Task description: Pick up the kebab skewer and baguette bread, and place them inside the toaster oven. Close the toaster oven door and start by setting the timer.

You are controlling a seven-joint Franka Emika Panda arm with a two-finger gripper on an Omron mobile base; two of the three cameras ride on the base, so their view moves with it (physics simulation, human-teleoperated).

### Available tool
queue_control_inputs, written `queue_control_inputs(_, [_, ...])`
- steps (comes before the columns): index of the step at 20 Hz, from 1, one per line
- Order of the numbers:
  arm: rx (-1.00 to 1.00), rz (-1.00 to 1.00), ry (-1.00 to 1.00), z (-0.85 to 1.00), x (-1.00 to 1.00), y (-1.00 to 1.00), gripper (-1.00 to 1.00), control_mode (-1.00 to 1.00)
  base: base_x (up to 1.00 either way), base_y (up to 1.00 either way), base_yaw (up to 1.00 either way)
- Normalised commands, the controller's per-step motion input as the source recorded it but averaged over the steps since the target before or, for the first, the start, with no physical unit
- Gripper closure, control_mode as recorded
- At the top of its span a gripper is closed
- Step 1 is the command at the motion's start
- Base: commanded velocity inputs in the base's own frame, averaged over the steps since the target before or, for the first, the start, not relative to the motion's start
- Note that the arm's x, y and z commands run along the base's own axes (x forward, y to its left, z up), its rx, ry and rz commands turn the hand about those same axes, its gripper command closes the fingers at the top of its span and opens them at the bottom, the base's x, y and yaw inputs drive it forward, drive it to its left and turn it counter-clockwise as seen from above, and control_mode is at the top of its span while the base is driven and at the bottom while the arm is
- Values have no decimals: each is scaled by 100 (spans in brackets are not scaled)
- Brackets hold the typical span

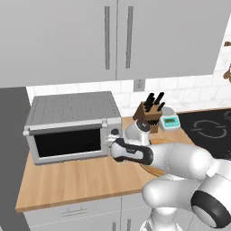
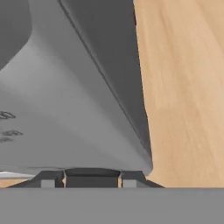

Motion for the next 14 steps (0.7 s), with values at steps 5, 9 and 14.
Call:
queue_control_inputs(5, [21,9,-8,-22,-25,-26,100,-100,0,0,0])
queue_control_inputs(9, [21,9,-8,-25,-27,-23,100,-100,0,0,0])
queue_control_inputs(14, [20,7,-9,-28,-31,-13,100,-100,0,0,0])
